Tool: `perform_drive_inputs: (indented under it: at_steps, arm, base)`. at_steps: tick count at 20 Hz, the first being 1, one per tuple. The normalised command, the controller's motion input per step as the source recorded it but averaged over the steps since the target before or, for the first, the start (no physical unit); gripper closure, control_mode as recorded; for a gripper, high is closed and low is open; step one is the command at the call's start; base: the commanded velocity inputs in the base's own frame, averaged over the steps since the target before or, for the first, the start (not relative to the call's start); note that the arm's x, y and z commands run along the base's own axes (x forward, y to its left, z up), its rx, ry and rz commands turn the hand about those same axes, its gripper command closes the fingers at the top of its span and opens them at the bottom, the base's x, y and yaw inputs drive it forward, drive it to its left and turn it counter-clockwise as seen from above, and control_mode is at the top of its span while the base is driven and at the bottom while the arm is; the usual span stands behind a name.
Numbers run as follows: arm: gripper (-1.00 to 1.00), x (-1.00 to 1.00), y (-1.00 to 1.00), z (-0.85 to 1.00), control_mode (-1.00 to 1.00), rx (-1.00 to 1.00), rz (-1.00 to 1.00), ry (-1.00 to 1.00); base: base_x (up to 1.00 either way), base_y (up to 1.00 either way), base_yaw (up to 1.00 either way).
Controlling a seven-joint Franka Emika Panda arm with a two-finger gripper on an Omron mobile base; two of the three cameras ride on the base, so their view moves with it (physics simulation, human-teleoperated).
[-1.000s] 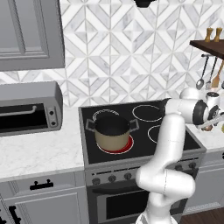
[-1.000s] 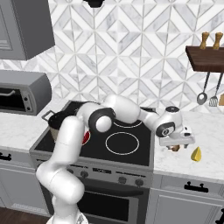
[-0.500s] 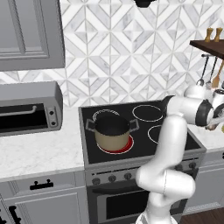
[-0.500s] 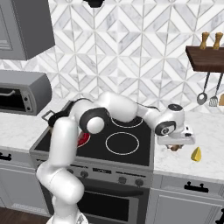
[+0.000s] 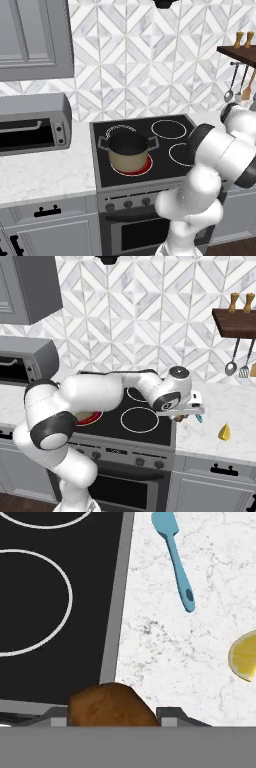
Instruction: Put the lemon wedge and mushroom in the pot. Retrieve the spatula and lightly stir the vegetables in the pot.
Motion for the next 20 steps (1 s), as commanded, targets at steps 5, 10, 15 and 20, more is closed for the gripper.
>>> perform_drive_inputs:
  at_steps: [5,10,15,20]
  arm:
    - [1.00,0.00,1.00,1.00,-1.00,0.00,0.04,0.04]
    - [1.00,0.00,1.00,0.77,-1.00,0.00,0.06,0.18]
    - [1.00,0.00,1.00,0.33,-1.00,0.00,0.08,0.16]
    - [1.00,0.04,1.00,0.35,-1.00,0.00,0.07,0.17]
  base:
    - [0.00,0.00,0.00]
    - [0.00,0.00,0.00]
    - [0.00,0.00,0.00]
    - [0.00,0.00,0.00]
